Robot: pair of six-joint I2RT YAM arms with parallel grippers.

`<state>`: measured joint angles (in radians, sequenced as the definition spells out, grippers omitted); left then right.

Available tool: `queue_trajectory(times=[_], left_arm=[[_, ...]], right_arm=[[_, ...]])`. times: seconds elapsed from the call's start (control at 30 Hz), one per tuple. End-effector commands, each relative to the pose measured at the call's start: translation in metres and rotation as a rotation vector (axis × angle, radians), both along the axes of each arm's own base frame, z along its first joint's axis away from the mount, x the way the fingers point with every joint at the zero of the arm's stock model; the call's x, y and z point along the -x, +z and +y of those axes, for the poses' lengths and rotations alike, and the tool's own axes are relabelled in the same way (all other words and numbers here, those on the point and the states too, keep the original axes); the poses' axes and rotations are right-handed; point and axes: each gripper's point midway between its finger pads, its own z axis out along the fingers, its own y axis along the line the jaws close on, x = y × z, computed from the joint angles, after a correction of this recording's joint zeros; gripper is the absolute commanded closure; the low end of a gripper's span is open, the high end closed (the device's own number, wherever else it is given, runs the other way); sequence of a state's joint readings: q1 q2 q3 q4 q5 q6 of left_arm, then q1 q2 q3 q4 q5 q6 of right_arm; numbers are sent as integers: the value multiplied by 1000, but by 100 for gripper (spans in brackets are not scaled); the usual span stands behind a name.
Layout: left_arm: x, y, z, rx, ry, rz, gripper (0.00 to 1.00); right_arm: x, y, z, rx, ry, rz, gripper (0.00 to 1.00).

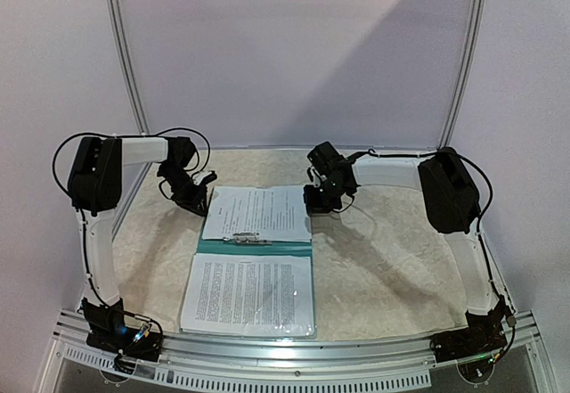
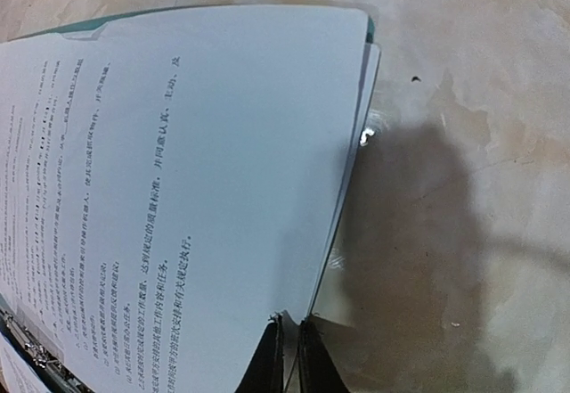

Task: Put the files into the folder
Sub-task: Place the file on the spring clip of the folder.

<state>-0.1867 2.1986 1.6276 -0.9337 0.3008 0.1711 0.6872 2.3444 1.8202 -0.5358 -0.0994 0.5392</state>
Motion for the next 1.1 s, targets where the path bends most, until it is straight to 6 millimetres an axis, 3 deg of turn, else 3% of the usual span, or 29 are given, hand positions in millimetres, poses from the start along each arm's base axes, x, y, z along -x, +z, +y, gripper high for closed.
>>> queue_trajectory(times=[0.0, 0.67, 1.07], left_arm=[[18, -11, 3, -18, -22, 42, 84], [19, 3, 12, -55, -37, 8, 84], [14, 16, 24, -67, 0, -27, 81]], right_arm=[[12, -5, 8, 17, 62, 7, 91], [15, 8, 18, 8, 101, -22, 86], [11, 14, 16, 25, 86, -39, 71]])
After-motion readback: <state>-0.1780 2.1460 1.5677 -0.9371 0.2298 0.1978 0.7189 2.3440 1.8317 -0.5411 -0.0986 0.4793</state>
